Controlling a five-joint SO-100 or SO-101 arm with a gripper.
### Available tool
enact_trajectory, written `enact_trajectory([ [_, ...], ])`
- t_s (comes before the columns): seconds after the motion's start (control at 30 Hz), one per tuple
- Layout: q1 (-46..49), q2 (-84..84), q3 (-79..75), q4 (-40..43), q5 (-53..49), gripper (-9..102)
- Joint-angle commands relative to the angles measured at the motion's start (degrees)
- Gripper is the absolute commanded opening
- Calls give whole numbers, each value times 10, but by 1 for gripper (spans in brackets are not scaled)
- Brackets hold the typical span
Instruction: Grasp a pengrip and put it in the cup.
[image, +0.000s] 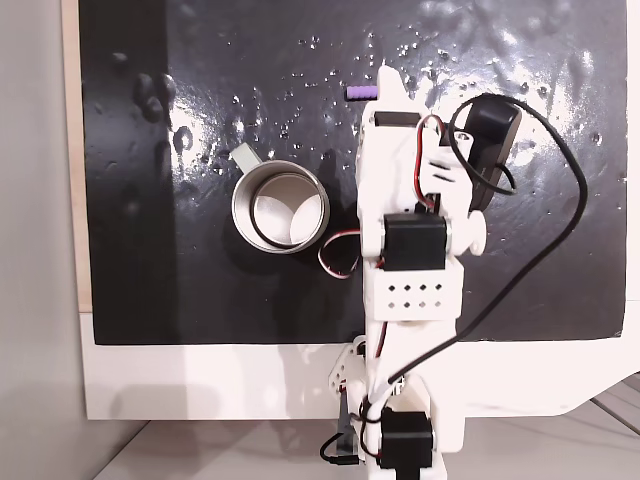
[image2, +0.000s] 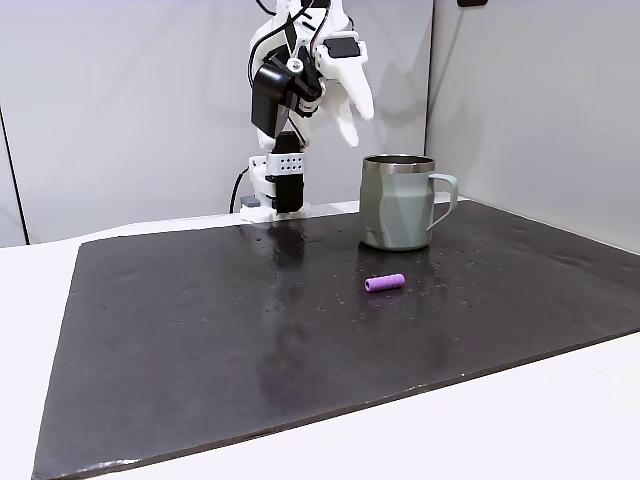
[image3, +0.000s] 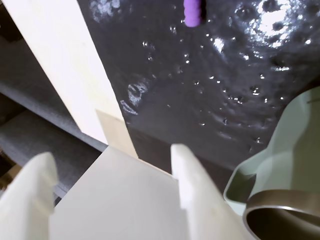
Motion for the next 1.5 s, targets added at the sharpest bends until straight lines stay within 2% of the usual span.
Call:
enact_trajectory([
  [0.0,9,-83,-131,48,10,24],
  [0.17,13,-199,-238,91,10,24],
  [0.5,33,-394,-367,87,8,24],
  [1.0,6,-518,-425,37,7,23],
  [1.47,-17,-570,-411,-7,11,23],
])
